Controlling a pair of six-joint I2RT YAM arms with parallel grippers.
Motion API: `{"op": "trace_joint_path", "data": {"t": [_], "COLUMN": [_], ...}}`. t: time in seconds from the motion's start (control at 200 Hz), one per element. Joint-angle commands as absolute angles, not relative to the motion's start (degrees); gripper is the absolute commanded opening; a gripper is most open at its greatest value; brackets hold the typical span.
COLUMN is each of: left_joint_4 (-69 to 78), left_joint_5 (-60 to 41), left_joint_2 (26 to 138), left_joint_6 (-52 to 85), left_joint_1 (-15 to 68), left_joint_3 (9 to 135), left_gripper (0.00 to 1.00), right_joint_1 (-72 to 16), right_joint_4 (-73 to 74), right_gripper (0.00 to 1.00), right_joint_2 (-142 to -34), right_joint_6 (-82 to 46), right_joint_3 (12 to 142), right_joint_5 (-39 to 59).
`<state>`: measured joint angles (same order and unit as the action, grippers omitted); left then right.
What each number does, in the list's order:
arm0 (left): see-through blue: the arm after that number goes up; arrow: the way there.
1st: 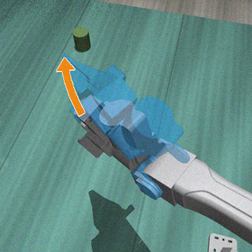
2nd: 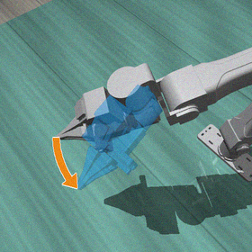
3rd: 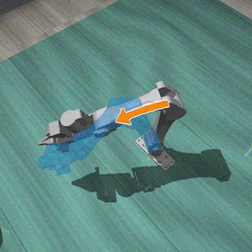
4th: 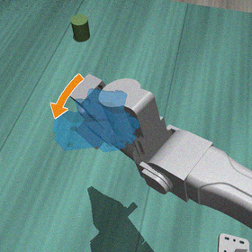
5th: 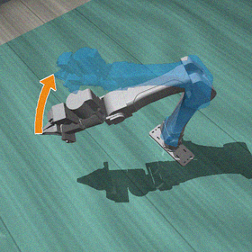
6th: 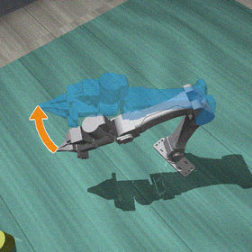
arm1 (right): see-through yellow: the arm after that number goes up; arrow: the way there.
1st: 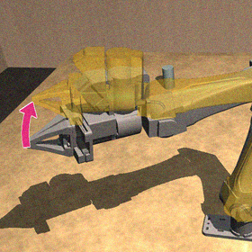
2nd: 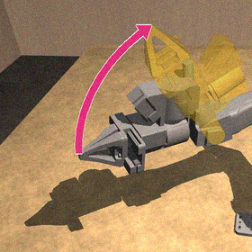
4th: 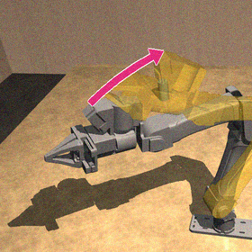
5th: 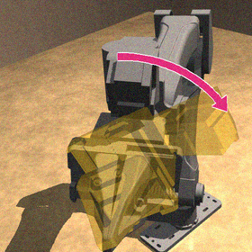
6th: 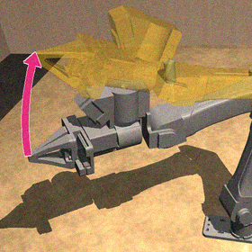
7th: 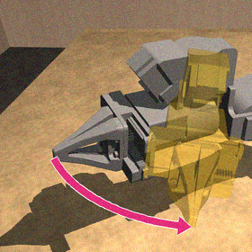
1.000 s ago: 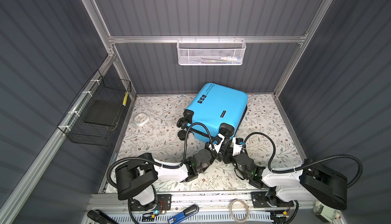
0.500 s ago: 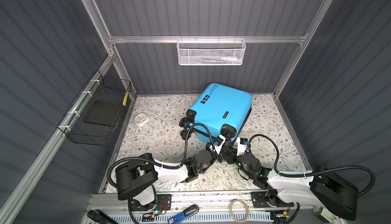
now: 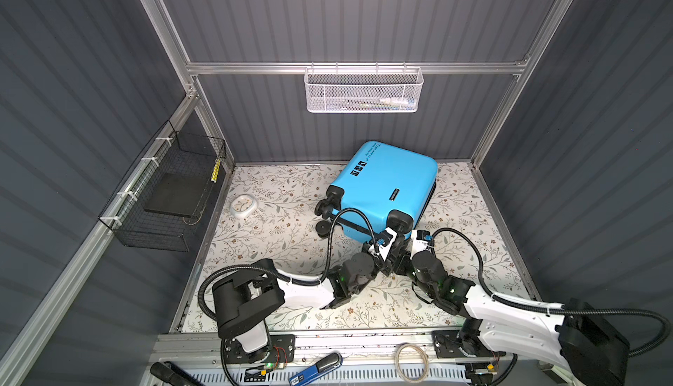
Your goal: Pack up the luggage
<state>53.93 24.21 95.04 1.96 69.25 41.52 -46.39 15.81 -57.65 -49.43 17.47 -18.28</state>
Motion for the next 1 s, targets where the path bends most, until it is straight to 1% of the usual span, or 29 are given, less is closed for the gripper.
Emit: {"op": "trace_joint_path", "data": {"t": [0.0,0.1,0.195,0.44,0.495,0.55,0.615,0.805,0.995], "left_joint_4": [57.54,56.6,55.69,55.45,55.14,54.81,54.06,49.01,43.35], "left_joint_5": [19.85,19.68,19.63,18.95,18.95,19.14,19.4,19.76,19.74], "left_joint_2": [95.05,95.65,96.15,96.77,96.6,96.37,96.13,95.73,95.43], "left_joint_6": [1.3,1.19,1.49,1.77,1.85,1.66,1.76,2.97,3.23], "left_joint_1": [70.49,70.44,70.48,70.49,70.49,70.49,70.49,70.49,70.48], "left_joint_3": [43.68,44.22,44.65,45.1,45.26,45.35,45.64,48.81,52.09], "left_gripper": [0.0,0.0,0.0,0.0,0.0,0.0,0.0,0.0,0.0], "right_joint_1": [-39.95,-35.16,-31.59,-22.78,-20.25,-18.28,-17.01,-17.05,-17.05], "right_joint_4": [5.23,4.17,3.09,7.31,9.21,7.33,6.07,2.15,-6.45], "right_gripper": [0.0,0.0,0.0,0.0,0.0,0.0,0.0,0.0,0.0], "right_joint_2": [-54.17,-53.15,-52.41,-53.4,-53.12,-52.62,-51.59,-49.45,-44.83], "right_joint_6": [-55.77,-55.4,-54.15,-50.33,-49.52,-48.54,-47.23,-46.49,-45.07], "right_joint_3": [17.94,17.46,17.5,15.71,15.07,16.04,16.66,18.0,18.98], "right_joint_5": [-20.46,-17.01,-15.92,-13.66,-11.2,-10.2,-8.26,-0.91,-0.7]}}
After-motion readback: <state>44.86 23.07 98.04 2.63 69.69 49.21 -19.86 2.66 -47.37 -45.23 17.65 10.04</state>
